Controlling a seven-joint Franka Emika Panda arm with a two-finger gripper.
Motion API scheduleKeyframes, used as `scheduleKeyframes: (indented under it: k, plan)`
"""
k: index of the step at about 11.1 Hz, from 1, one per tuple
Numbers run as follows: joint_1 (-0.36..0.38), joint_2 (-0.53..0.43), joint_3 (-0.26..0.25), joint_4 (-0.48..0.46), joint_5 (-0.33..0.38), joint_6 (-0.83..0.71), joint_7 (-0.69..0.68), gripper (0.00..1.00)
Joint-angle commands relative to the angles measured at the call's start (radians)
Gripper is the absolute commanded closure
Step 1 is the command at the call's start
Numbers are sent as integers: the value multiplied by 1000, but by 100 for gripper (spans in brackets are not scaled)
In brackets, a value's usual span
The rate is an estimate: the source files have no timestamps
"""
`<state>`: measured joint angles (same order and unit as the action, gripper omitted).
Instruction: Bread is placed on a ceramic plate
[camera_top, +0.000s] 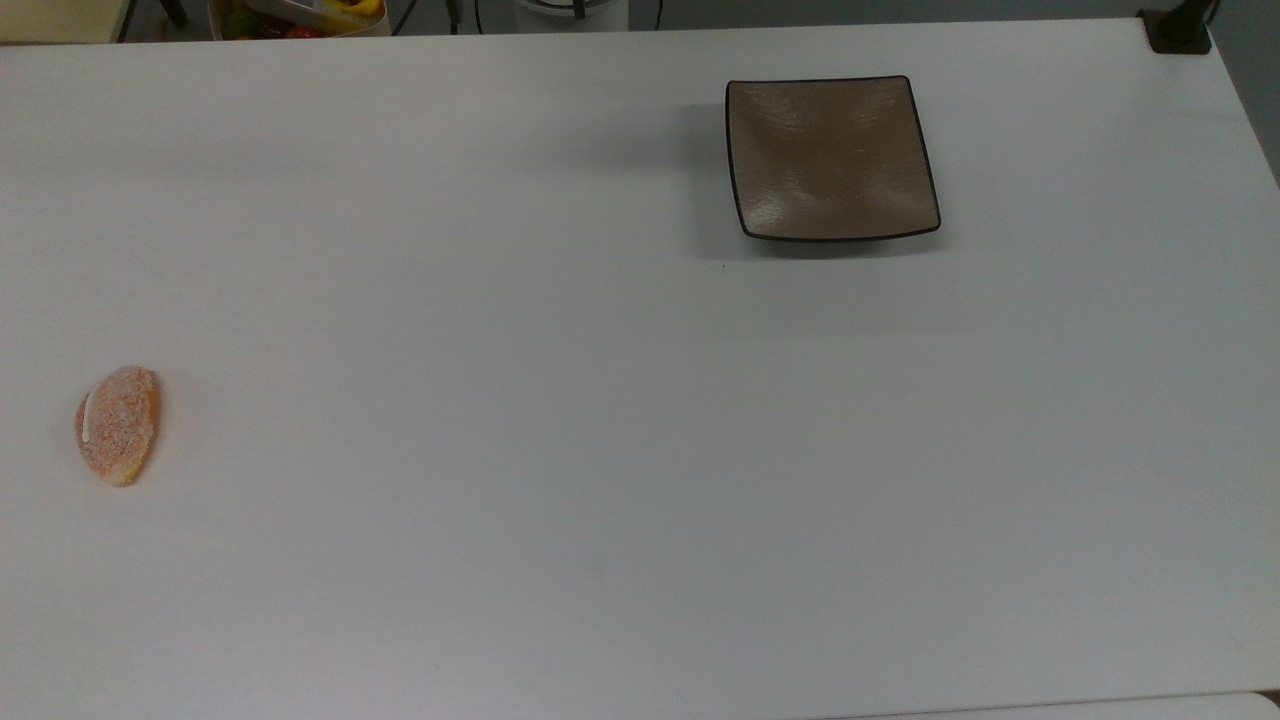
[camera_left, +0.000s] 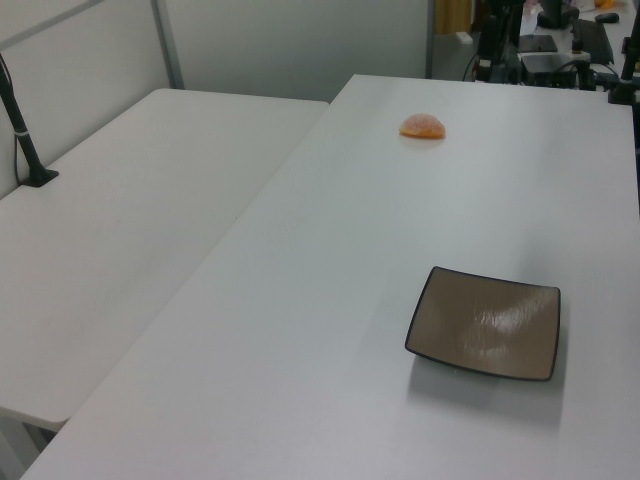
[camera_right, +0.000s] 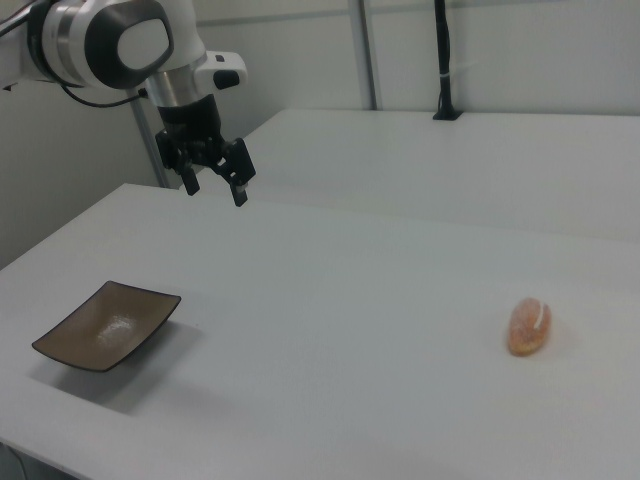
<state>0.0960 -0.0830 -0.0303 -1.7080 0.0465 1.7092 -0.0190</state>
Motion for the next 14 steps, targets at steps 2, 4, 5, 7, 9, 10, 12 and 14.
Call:
scheduleKeyframes:
  k: [2,4,5,7,9,10,12,14]
  plan:
    - [11,0,-7,-13,-5,24,1,0]
    - [10,2,-7,-12,-5,24,1,0]
    - [10,2,-7,-12,-5,24,-7,0]
    - [5,0,-7,-13,-5,23,-13,0]
    - [-1,-1,-7,-15,-5,12,-73,0]
    - [-5,2,-7,-18,-5,13,-137,0]
    - [-12,8,-7,-21,-4,15,-231,0]
    - [-30,6,-7,-19,-1,9,-260,0]
